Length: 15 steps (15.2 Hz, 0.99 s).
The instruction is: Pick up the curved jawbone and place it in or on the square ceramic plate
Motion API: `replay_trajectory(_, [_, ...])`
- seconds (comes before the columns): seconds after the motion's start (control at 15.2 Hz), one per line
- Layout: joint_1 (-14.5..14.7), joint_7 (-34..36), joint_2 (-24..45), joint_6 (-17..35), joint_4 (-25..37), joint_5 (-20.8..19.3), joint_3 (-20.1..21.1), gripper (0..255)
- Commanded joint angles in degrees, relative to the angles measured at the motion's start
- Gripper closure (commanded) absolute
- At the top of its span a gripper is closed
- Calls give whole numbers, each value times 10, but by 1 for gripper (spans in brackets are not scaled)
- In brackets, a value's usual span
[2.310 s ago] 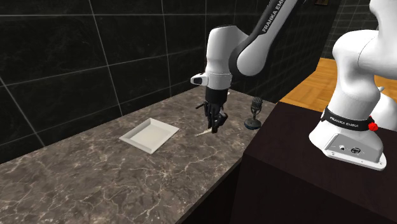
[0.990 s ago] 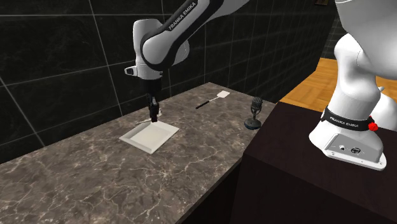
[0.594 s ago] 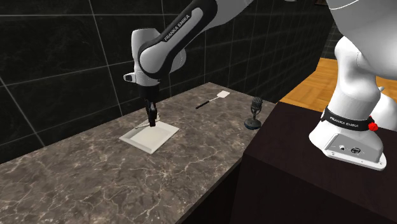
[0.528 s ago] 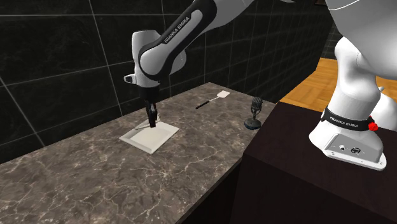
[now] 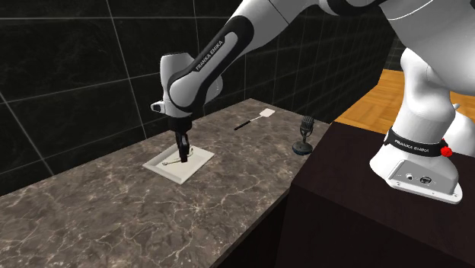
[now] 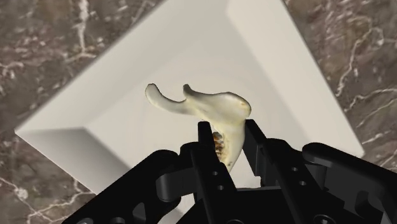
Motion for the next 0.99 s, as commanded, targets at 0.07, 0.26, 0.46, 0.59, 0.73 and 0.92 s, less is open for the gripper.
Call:
replay_trajectory(0.07, [-1, -2, 4, 5, -1, 1, 1, 255])
replay_trajectory(0.26, [-1, -2, 4, 5, -1, 1, 1, 255])
replay_trajectory(0.46, [-1, -2, 4, 5, -1, 1, 1, 0])
replay_trajectory(0.59, [-1, -2, 4, 5, -1, 1, 1, 0])
replay_trajectory(0.73, [-1, -2, 4, 5, -1, 1, 1, 0])
replay_trajectory(0.92, [1, 0, -27, -14, -13, -3, -4, 0])
